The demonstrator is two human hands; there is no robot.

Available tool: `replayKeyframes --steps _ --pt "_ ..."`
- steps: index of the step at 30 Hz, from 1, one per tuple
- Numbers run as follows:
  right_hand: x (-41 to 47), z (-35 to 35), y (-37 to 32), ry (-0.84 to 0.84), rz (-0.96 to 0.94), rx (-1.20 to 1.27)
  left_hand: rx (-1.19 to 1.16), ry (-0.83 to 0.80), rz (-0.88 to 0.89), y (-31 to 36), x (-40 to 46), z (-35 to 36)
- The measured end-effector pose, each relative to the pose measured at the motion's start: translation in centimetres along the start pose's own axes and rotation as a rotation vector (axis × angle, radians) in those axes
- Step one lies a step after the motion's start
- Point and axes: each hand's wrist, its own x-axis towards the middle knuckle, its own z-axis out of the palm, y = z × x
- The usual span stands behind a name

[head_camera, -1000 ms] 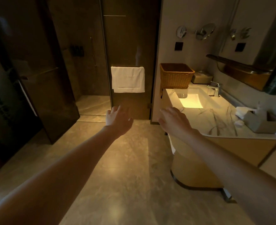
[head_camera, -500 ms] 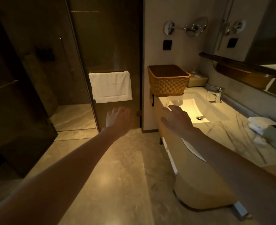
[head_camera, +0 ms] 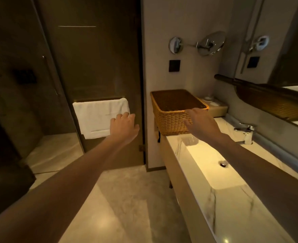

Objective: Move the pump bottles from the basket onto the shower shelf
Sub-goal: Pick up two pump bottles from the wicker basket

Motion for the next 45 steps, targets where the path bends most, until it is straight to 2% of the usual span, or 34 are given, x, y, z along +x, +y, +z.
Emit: replayKeyframes --steps 7,14,23,26,33,38,45 --pt "7.4 9.4 2.9 -0.188 0.048 0.003 -0.017 -0.151 0.052 0.7 8.6 8.0" --pt "18.7 14.7 5.0 -0.140 0.057 -0.021 -0.036 -0.137 0.089 -1.1 20.6 13.1" --pt "33.1 19.7 6.8 -0.127 0.175 -0.011 -0.037 -0.138 0.166 -2.6 37.0 17.0" --pt "35.8 22.3 8.4 -0.188 0.177 -0.015 -0.056 -0.171 0.200 -2.1 40.1 19.3" --pt "42.7 28.2 12.5 -0.330 0.169 -0.025 -0.083 -0.137 0.250 0.7 48.5 23.2" --pt "45.9 31.9 17.1 -0.426 0.254 -0.022 -0.074 -0.166 0.308 3.8 53.3 26.4" --pt "46.8 36.6 21.9 -0.614 0.424 -0.021 -0.088 -0.261 0.321 7.2 55.8 31.2"
